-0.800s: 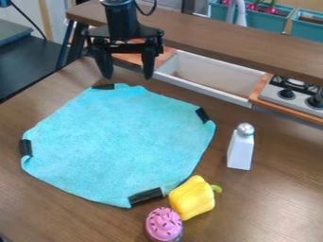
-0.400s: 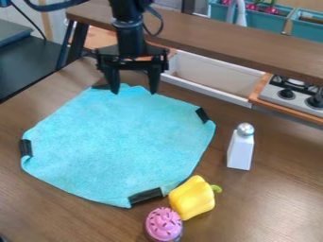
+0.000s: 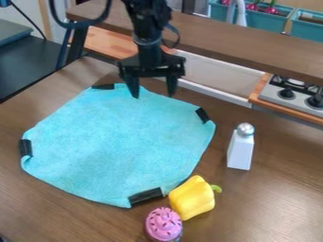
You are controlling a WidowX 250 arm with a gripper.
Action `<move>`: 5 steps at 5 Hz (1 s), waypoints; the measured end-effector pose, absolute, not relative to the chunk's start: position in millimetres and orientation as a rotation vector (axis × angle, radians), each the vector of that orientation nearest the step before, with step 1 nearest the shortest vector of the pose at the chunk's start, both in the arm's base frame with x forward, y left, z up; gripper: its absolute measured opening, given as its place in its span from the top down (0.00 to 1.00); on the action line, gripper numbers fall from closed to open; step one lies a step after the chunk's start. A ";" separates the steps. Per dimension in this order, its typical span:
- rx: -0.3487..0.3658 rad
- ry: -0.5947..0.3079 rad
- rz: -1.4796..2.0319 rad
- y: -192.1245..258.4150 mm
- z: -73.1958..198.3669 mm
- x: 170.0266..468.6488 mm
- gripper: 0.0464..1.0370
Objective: Fold the cloth from top right to bottom left
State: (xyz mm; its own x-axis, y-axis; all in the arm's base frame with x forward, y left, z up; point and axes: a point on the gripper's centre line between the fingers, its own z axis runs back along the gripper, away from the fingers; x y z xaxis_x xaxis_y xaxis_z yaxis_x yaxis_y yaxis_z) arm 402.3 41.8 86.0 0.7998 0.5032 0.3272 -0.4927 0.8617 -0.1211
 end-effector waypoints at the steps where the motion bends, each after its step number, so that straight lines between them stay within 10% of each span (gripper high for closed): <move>1: -0.045 -0.363 0.560 35.8 73.1 427.5 0.04; 5: 0.088 -0.465 0.471 -24.5 5.8 464.2 0.04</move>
